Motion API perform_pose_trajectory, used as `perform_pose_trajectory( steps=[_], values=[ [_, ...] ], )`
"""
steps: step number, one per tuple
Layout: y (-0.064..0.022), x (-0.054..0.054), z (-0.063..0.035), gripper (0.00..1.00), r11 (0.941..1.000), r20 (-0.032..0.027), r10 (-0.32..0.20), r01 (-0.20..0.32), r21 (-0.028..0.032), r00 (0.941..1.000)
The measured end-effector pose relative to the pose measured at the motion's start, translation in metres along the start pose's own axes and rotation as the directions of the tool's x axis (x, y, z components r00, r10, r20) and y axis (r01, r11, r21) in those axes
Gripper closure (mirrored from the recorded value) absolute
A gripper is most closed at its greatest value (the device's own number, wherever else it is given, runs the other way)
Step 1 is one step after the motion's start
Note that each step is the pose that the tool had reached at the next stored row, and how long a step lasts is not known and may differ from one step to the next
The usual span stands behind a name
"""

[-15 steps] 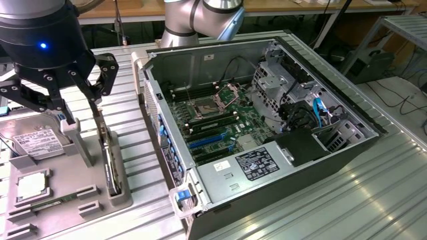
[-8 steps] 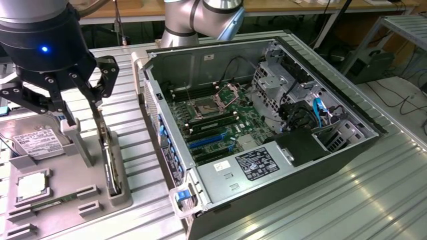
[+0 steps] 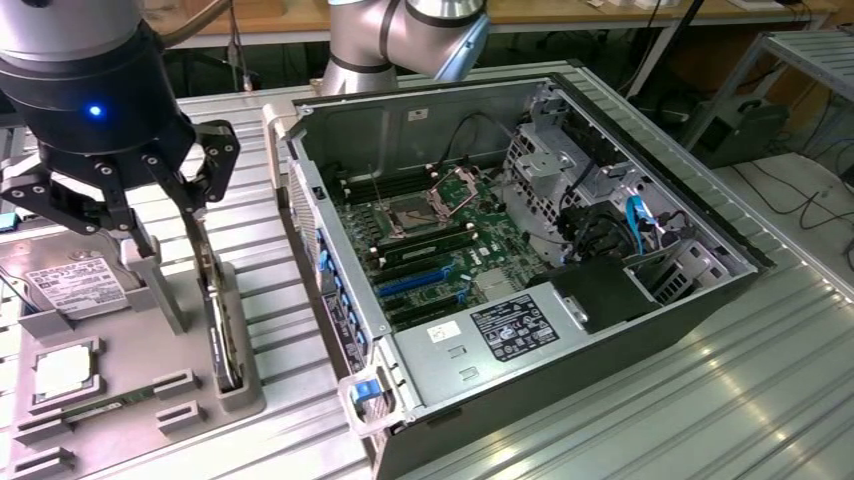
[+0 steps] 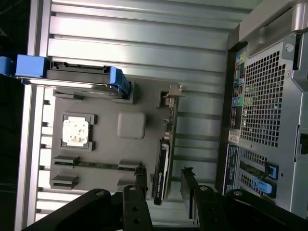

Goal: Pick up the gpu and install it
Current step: 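Pick up the gpu and move the gpu toward the slot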

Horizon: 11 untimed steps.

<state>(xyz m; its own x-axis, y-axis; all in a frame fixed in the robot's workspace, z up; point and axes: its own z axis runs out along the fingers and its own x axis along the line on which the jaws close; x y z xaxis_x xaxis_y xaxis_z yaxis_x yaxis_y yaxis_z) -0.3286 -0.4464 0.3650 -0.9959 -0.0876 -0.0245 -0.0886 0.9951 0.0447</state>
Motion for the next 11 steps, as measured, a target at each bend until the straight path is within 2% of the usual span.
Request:
perform_pose_trajectory(
  steps=[11],
  values=[
    [-0.0005, 0.0002, 0.0108, 0.58, 1.0, 0.0003, 0.007, -0.007, 0.0002, 1.0]
  ],
)
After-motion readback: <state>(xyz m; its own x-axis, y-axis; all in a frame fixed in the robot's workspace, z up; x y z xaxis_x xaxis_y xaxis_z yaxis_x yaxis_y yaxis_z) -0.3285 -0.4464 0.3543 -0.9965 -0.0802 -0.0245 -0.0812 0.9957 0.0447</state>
